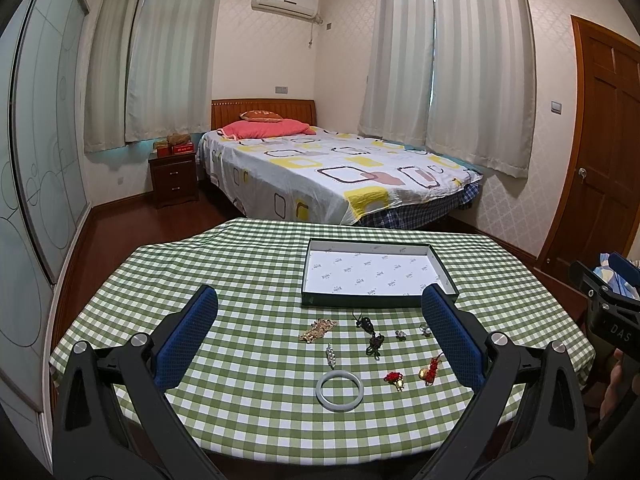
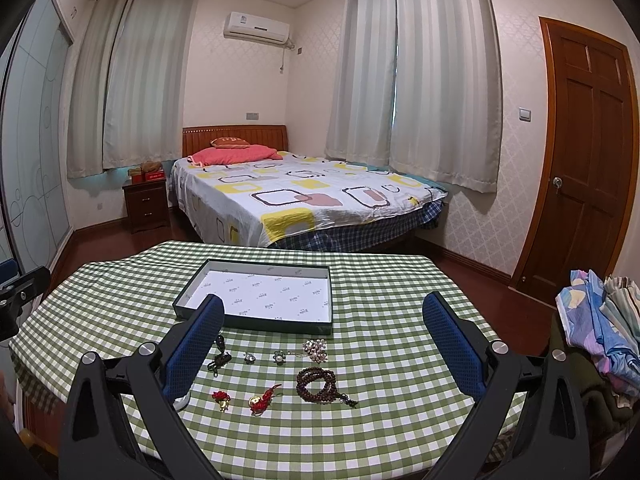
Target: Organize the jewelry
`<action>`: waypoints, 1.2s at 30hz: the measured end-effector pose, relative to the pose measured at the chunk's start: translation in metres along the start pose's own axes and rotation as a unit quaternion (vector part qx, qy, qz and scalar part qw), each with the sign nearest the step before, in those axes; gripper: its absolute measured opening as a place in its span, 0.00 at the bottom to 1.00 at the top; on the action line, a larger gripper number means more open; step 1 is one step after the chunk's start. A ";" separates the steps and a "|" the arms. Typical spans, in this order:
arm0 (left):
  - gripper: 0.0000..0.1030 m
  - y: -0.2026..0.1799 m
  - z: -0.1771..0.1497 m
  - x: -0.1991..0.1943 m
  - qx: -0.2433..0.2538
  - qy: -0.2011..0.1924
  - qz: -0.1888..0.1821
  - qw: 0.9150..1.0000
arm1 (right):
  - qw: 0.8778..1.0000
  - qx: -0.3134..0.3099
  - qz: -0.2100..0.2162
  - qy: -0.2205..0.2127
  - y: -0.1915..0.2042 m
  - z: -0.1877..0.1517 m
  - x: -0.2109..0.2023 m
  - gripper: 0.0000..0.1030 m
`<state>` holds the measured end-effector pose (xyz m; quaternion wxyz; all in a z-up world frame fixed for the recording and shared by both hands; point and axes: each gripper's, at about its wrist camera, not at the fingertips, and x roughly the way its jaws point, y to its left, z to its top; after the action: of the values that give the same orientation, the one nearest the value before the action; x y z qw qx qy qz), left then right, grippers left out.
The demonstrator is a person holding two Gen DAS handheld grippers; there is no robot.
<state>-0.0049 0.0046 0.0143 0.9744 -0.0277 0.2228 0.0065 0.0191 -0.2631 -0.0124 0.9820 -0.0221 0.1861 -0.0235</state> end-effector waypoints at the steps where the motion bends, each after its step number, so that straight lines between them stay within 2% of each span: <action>1: 0.96 0.000 0.000 0.000 0.000 0.000 0.000 1.000 | 1.000 0.000 0.000 0.000 0.000 0.000 0.000 0.94; 21: 0.96 0.002 -0.003 0.001 -0.001 0.002 0.002 1.000 | 1.000 -0.003 0.003 0.004 0.003 -0.001 0.002 0.94; 28: 0.96 0.005 -0.006 0.012 -0.002 0.009 0.009 1.000 | 1.000 -0.002 0.016 0.014 0.005 -0.009 0.016 0.94; 33: 0.96 0.008 -0.021 0.042 -0.005 0.040 0.002 0.999 | 0.999 -0.001 0.025 0.029 0.005 -0.025 0.041 0.94; 36: 0.96 0.010 -0.041 0.073 -0.009 0.084 -0.013 0.996 | 0.998 -0.001 0.028 0.051 0.004 -0.044 0.066 0.94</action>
<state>0.0428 0.0126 -0.0552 0.9521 -0.0402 0.3031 -0.0064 0.0643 -0.2638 -0.0781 0.9714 -0.0164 0.2368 0.0034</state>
